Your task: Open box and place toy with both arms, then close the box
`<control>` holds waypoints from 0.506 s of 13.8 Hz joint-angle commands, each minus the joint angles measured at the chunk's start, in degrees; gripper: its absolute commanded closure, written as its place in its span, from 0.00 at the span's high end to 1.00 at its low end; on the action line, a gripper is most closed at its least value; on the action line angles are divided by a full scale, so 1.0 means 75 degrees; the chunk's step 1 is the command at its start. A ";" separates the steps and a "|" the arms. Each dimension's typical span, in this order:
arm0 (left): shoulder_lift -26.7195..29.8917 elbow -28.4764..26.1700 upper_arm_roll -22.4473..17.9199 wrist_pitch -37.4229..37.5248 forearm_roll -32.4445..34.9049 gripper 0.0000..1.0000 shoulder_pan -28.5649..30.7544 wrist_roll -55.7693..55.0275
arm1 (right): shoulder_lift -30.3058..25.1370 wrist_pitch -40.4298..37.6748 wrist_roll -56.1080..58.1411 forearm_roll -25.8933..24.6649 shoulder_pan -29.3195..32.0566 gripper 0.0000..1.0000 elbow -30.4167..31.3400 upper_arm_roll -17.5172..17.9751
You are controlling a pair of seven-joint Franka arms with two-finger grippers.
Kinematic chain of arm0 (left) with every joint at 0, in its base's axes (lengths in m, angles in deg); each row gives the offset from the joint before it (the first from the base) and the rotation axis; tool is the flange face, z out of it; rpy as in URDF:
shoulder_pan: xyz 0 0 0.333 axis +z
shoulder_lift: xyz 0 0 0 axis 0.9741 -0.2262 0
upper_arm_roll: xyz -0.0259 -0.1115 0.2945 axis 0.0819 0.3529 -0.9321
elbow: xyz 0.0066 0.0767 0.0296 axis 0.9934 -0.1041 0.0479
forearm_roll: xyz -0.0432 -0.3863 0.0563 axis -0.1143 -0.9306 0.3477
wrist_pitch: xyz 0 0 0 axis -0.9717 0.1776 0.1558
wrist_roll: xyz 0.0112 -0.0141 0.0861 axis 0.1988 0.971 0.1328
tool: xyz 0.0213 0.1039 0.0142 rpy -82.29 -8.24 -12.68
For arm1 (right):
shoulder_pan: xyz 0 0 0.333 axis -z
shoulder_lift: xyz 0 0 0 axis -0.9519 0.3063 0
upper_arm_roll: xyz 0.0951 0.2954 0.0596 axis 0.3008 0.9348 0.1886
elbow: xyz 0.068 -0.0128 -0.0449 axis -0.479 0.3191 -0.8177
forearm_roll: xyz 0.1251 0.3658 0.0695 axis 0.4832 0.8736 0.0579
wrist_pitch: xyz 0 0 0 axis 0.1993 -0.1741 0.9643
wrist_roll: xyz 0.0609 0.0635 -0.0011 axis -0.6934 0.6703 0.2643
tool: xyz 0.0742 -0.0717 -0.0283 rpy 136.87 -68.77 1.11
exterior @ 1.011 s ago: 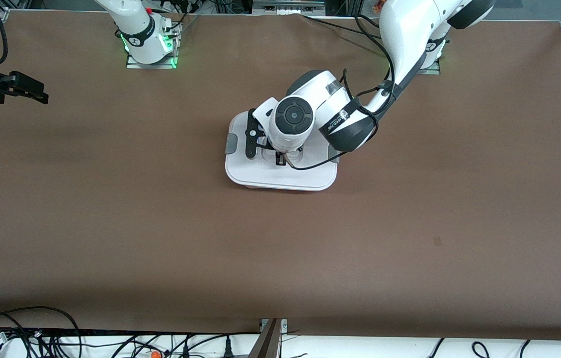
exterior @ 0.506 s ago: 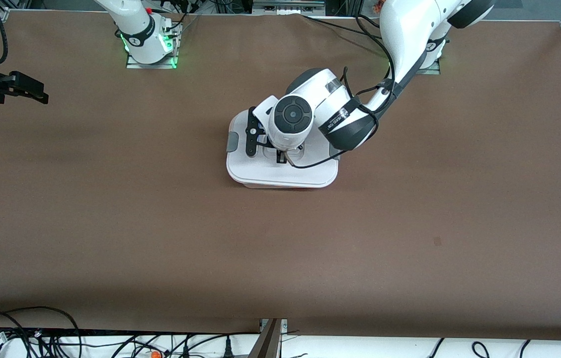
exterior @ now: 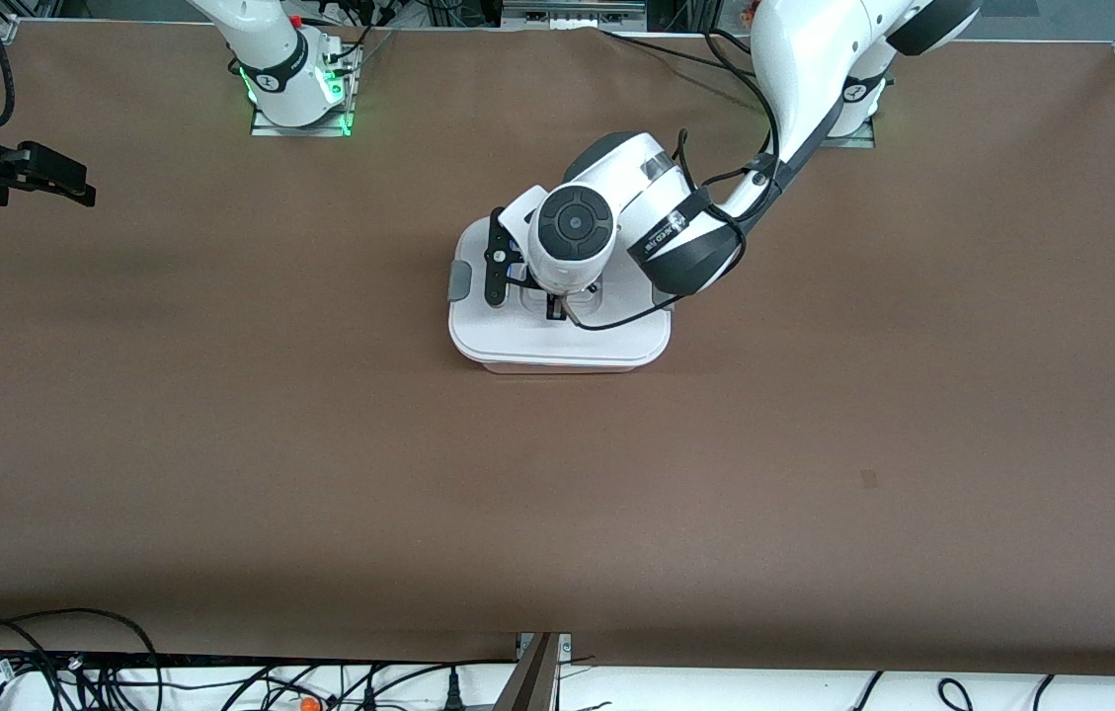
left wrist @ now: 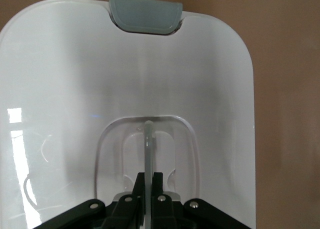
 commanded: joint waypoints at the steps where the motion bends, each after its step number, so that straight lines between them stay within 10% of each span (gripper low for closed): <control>1: 0.0161 -0.0223 -0.0012 0.0074 -0.0032 0.00 -0.0050 -0.0176 | 0.0003 -0.0020 0.0088 0.0122 -0.0009 1.00 -0.0086 -0.0050; 7: 0.0184 -0.0223 0.0000 0.0109 -0.0032 0.00 0.0032 -0.1056 | 0.0026 -0.0020 0.0088 0.0228 0.0003 1.00 -0.0074 -0.0061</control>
